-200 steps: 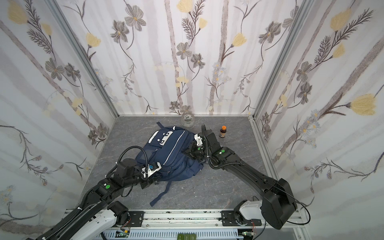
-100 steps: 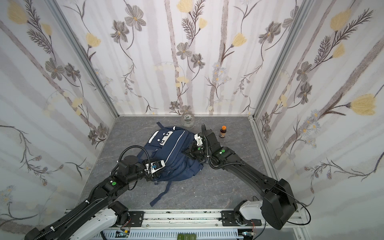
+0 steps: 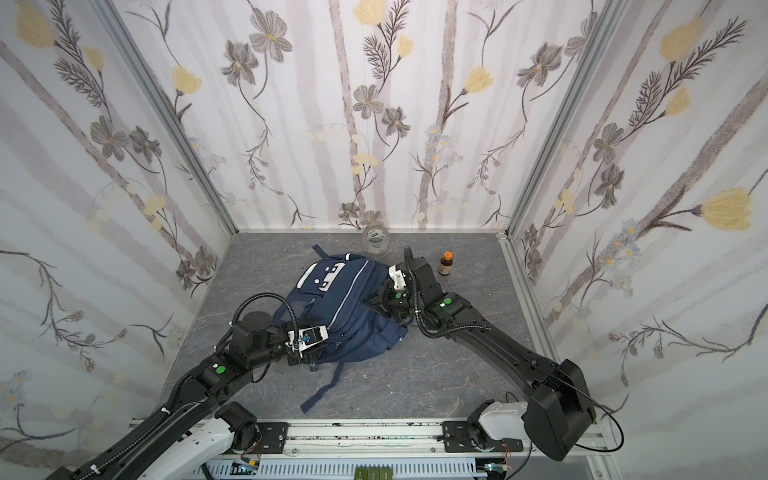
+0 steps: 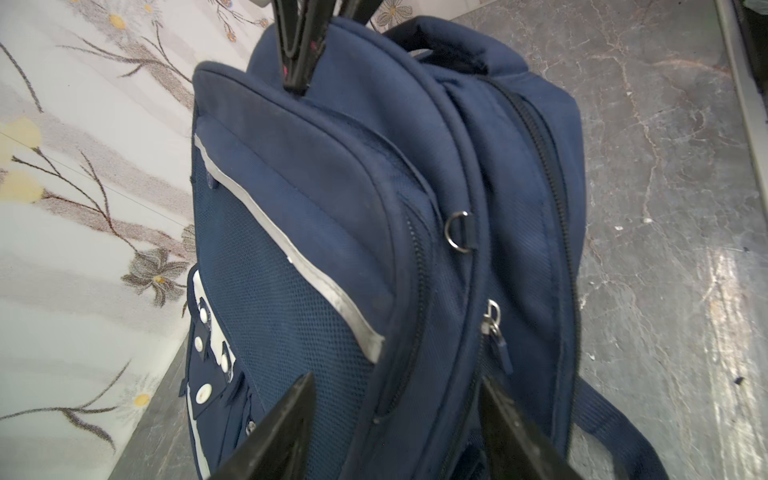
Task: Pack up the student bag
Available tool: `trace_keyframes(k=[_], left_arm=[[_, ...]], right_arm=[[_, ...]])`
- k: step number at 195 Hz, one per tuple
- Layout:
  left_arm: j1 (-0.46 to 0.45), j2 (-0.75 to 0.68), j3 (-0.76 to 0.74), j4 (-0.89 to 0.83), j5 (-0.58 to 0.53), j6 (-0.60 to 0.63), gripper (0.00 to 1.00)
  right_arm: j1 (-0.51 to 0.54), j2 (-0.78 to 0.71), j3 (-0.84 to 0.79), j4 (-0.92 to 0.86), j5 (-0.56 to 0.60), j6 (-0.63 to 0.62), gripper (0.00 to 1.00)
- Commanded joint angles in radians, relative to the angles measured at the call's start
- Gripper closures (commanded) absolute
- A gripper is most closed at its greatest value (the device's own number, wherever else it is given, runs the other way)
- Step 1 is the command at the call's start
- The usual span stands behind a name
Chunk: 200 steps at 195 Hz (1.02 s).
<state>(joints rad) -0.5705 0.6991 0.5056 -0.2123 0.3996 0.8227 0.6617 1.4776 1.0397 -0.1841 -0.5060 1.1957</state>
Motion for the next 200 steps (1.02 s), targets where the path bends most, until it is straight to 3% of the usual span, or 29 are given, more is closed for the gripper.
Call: trace_keyframes(k=[1,47,79,119,131,147,163,172,189,200], left_arm=[[0.001,-0.022,-0.009,-0.081,0.041,0.025,0.34],[0.001,0.043,-0.065,0.063,-0.038,0.013,0.31],[-0.001,0.115,-0.068,0.171,-0.087,0.014,0.45],[-0.002,0.155,-0.078,0.225,-0.092,0.027,0.54],[-0.002,0.158,-0.081,0.227,-0.078,0.032,0.66],[-0.004,0.156,-0.082,0.228,-0.074,0.032,0.98],[-0.005,0.141,-0.067,0.203,-0.071,0.033,1.00],[-0.004,0.129,-0.052,0.175,-0.063,0.034,1.00],[-0.004,0.123,0.015,0.085,-0.043,0.004,1.00],[-0.002,0.136,0.079,0.020,-0.042,-0.044,1.00]], right_arm=[[0.000,-0.008,0.023,0.105,-0.047,0.010,1.00],[0.003,-0.003,0.042,0.099,-0.041,0.011,1.00],[0.007,-0.004,0.055,0.088,-0.039,0.013,1.00],[0.007,-0.004,0.056,0.093,-0.037,0.020,1.00],[0.008,-0.001,0.056,0.102,-0.040,0.024,1.00],[0.007,0.007,0.059,0.115,-0.044,0.028,1.00],[0.001,0.025,0.073,0.115,-0.042,0.020,1.00],[-0.008,0.039,0.089,0.098,-0.030,-0.004,0.91],[-0.029,0.077,0.168,-0.010,0.039,-0.097,0.61],[-0.030,0.098,0.251,-0.112,0.115,-0.179,0.53]])
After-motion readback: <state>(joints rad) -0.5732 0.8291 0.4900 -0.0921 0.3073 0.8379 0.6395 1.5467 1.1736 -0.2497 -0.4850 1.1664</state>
